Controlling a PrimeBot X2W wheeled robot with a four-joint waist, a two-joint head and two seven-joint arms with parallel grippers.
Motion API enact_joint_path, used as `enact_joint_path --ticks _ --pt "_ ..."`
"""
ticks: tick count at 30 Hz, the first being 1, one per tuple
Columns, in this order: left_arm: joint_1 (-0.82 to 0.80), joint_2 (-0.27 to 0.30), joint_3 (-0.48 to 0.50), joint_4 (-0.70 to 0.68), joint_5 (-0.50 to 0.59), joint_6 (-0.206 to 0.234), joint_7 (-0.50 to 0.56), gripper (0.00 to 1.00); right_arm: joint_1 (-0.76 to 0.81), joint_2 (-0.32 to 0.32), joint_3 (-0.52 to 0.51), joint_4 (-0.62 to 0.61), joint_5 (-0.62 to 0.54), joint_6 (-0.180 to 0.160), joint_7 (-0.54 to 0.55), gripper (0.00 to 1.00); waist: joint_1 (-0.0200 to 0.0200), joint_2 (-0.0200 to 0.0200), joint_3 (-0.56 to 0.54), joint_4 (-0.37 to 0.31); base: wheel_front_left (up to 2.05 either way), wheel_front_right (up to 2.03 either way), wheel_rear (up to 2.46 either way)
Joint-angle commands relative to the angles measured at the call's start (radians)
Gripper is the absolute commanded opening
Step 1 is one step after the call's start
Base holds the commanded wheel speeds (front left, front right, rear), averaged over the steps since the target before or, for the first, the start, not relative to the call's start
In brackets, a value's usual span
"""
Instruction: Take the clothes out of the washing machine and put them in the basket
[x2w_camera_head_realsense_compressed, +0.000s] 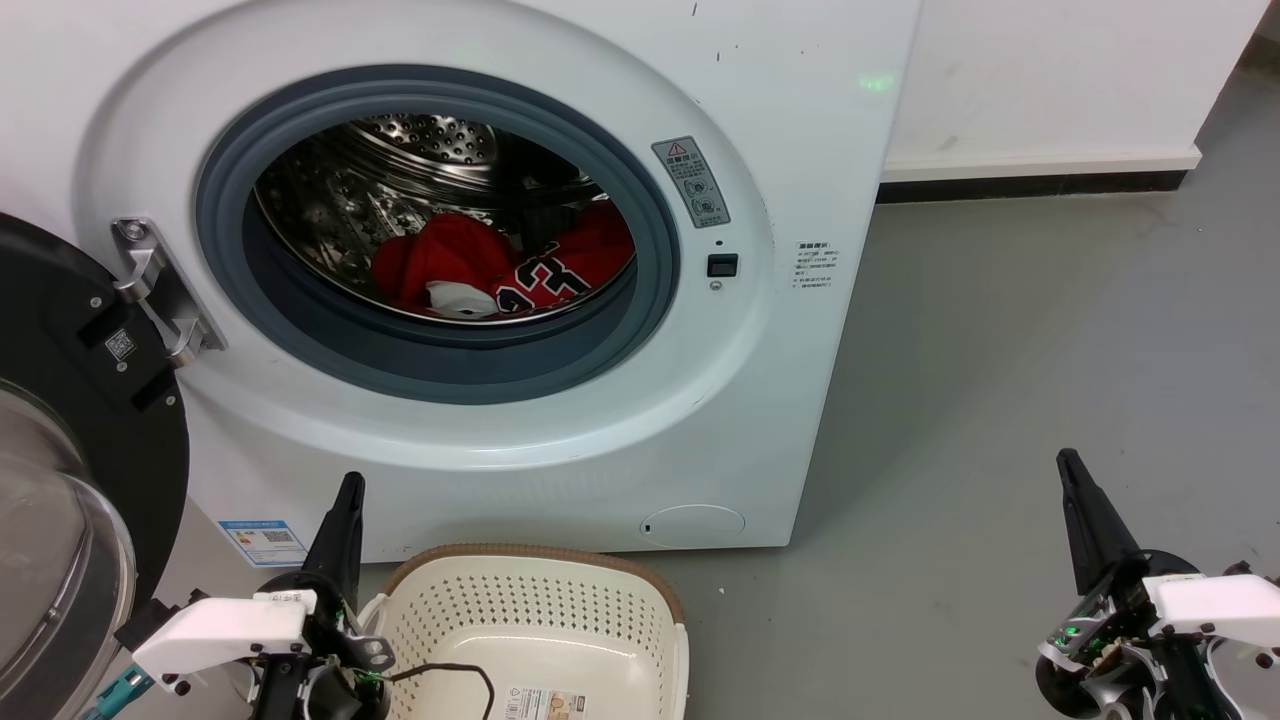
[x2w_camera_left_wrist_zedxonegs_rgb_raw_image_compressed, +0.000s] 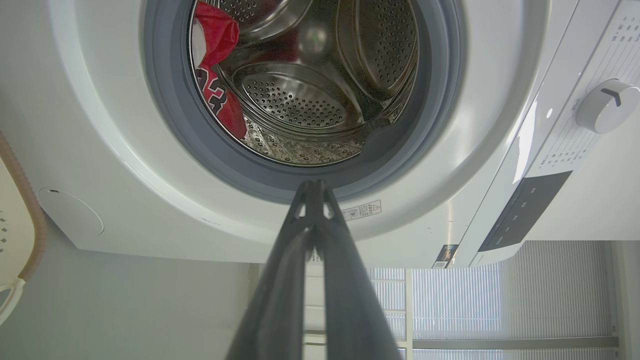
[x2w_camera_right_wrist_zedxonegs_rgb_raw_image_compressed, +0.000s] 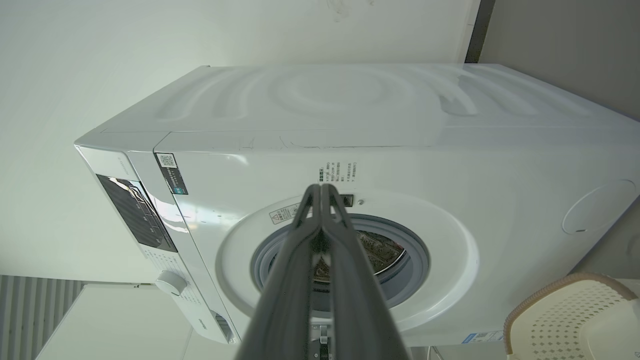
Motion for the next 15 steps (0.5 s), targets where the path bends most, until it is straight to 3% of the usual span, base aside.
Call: enact_joint_path --ticks 1,15 --pt "-0.005 -0.001 0.003 -0.001 -0.001 -0.004 0.002 0.0 -0.013 0.003 0.0 0.001 -0.005 0.0 0.001 0.0 0.0 0.0 0.0 0.0 0.0 0.0 0.0" --pt "-0.005 -0.001 0.003 -0.001 -0.001 -0.004 0.002 0.0 -0.013 0.003 0.0 0.001 -0.004 0.0 0.001 0.0 0.0 0.0 0.0 0.0 0.0 0.0 0.0"
